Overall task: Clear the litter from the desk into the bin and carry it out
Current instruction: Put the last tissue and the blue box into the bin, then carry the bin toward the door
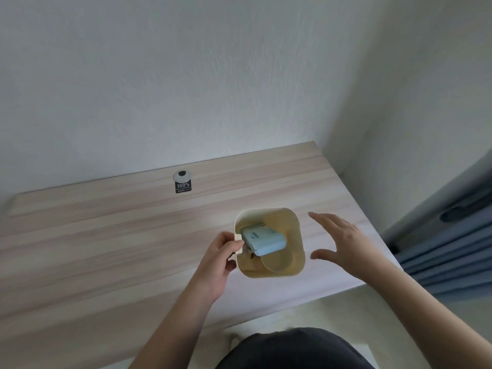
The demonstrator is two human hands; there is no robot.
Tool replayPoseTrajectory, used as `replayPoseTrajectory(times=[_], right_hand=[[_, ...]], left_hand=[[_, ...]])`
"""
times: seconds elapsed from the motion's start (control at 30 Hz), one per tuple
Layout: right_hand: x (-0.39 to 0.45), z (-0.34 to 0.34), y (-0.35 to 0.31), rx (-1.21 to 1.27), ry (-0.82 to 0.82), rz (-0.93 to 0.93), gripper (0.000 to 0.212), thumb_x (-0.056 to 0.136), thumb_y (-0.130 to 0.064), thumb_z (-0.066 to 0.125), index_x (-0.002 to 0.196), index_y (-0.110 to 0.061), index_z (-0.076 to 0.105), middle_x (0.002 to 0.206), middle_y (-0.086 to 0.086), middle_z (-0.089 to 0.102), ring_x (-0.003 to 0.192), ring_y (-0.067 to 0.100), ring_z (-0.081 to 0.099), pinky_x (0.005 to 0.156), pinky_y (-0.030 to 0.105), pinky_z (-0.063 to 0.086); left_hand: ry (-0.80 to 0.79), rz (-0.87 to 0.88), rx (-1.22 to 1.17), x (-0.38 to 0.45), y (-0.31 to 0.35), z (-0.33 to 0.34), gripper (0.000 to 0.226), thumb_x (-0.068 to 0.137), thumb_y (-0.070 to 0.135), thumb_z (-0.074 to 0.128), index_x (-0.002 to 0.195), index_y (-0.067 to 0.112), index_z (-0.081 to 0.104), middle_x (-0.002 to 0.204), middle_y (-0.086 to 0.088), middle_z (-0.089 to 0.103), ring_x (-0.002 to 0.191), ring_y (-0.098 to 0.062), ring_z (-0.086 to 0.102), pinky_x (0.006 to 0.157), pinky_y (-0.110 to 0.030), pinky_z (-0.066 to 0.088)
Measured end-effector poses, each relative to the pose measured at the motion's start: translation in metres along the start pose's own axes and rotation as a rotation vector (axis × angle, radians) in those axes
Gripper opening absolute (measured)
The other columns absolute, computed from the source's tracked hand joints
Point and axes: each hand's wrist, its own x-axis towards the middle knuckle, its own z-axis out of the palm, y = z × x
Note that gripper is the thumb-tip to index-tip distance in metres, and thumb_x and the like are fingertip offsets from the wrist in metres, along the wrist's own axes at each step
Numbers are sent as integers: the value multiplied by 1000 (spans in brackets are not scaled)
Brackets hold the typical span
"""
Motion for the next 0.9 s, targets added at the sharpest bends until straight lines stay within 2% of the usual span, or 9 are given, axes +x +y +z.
replayPoseTrajectory(times=[0.17, 0.27, 0.37, 0.47, 0.53, 0.63, 0.77, 0.83, 0.9], right_hand=[[-16, 8, 15, 106, -140, -92, 117, 60, -67, 73, 146, -50, -5, 156, -14, 23, 138, 10, 29, 111, 29, 25], [-27, 4, 26, 328, -160, -124, 127, 53, -69, 77, 144, -55, -10, 152, -27, 19, 133, -8, 23, 108, 24, 27], [-40, -7, 45, 418, -119, -177, 123, 53, -68, 77, 145, -54, -4, 145, -42, 10, 130, -23, 15, 104, 12, 23], [-46, -16, 59, 515, -150, -241, 123, 57, -55, 84, 150, -43, 4, 151, -34, 15, 137, -13, 18, 104, 2, 21], [-49, -16, 63, 576, -182, -295, 124, 58, -47, 88, 151, -36, 7, 155, -27, 17, 141, -6, 20, 108, 5, 20], [-55, -13, 64, 653, -237, -350, 131, 56, -44, 91, 152, -32, 3, 158, -23, 11, 144, -2, 13, 115, 14, 18], [-61, -8, 63, 729, -301, -382, 140, 54, -48, 91, 151, -34, -9, 159, -22, -4, 146, 0, 1, 118, 20, 10], [-57, -10, 59, 820, -386, -385, 140, 53, -44, 92, 150, -40, -9, 159, -24, 2, 146, 0, 6, 121, 32, 14], [-52, -11, 52, 830, -467, -430, 138, 53, -38, 94, 150, -42, -5, 158, -21, 14, 145, 5, 16, 118, 39, 22]], left_hand=[[26, 13, 18, -9, -3, 31, 23, 65, 26, 70, 83, 16, 60, 80, -7, 59, 69, -17, 59, 60, -29, 43], [47, 10, 6, -19, -8, 56, 19, 65, 24, 70, 79, 17, 61, 86, -13, 58, 74, -20, 59, 60, -29, 46], [67, 9, -26, -32, -14, 79, 40, 58, 30, 75, 90, 11, 60, 93, -17, 62, 85, -28, 59, 70, -38, 44], [86, 9, -49, -44, -23, 91, 64, 62, 31, 73, 113, -3, 56, 107, -26, 60, 97, -36, 56, 83, -46, 40], [113, -7, -75, -54, -30, 94, 59, 67, 26, 71, 115, -4, 57, 112, -28, 60, 99, -37, 59, 86, -47, 41], [132, -38, -102, -74, -36, 97, 40, 70, 27, 69, 104, 8, 71, 109, -24, 68, 94, -33, 67, 82, -44, 49], [177, -88, -168, -102, -45, 97, 56, 72, 28, 69, 119, -3, 65, 118, -26, 67, 104, -35, 65, 87, -43, 53], [221, -76, -176, -113, -47, 97, 62, 68, 32, 73, 120, -2, 65, 122, -28, 64, 111, -37, 62, 96, -46, 49], [221, -29, -126, -122, -50, 96, 54, 75, 34, 68, 119, 3, 67, 125, -27, 63, 117, -38, 60, 100, -47, 46]])
